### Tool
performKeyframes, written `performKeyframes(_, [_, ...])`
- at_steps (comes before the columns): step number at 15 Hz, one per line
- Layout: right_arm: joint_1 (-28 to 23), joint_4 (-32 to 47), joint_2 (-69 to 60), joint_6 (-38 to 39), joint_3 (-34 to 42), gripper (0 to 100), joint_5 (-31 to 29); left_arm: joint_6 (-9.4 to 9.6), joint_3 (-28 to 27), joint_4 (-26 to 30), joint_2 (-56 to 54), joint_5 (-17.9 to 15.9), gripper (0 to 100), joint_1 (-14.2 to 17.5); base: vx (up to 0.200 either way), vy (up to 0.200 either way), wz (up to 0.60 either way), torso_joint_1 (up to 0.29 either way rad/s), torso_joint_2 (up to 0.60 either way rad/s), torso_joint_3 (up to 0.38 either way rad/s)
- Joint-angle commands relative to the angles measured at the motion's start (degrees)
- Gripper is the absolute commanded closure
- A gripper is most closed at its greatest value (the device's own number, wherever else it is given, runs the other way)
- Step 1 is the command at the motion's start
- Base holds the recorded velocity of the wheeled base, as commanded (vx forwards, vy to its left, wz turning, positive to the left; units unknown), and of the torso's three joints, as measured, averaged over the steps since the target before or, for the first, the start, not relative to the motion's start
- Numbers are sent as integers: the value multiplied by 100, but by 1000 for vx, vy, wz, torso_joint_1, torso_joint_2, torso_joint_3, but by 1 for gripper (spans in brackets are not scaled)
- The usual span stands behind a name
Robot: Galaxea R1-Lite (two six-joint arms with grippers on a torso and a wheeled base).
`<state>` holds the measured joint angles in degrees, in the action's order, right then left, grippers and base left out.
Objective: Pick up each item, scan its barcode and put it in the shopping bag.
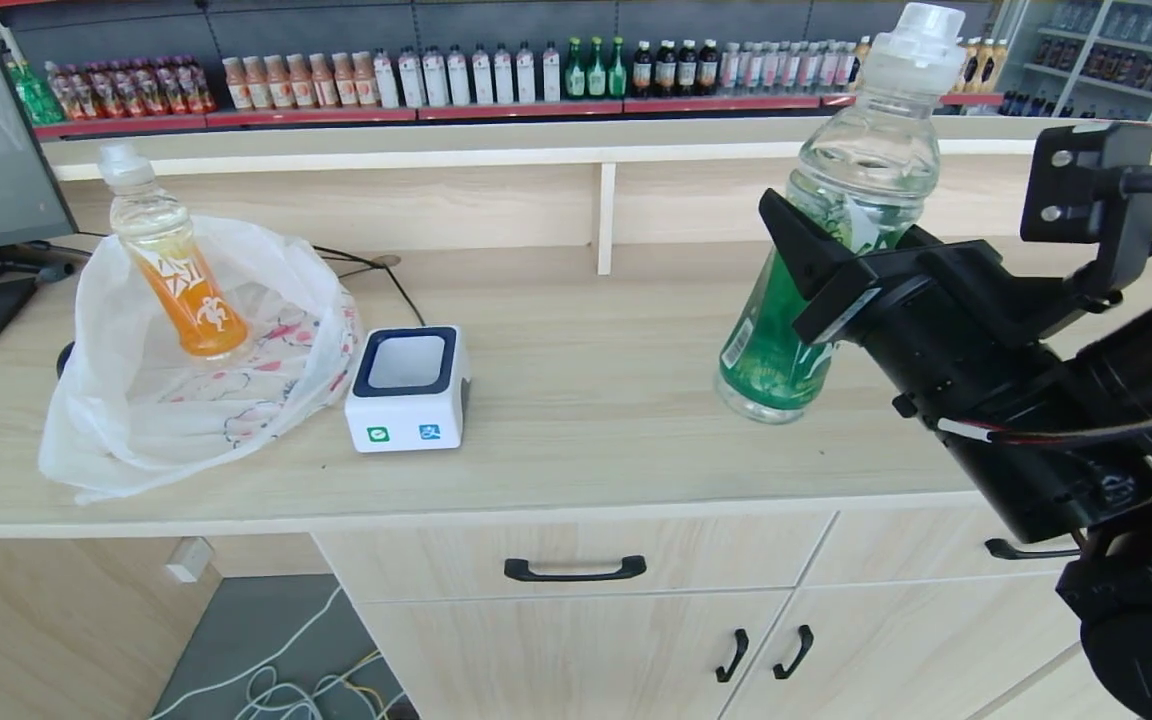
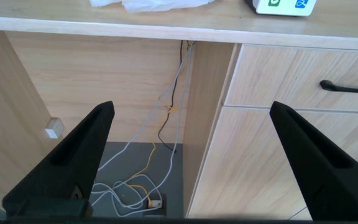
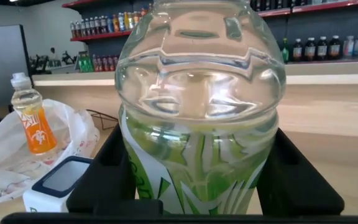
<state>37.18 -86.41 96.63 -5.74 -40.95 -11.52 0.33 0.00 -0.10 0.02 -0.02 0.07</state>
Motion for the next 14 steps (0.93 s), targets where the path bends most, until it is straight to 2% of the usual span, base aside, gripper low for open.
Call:
performKeyframes(1, [-44,27,-57,-32,-10,100,1,-7,0,1,-2,2,0,1,0,200,0,-2,2,2])
performKeyframes(5, [114,19,-110,-15,69,100,-377,-33,0,1,-2,2,0,1,0,200,0,8,5,-2])
performKeyframes(14, [140,-104,-347,-208,421,100,-342,-42,0,1,-2,2,0,1,0,200,0,2,1,4])
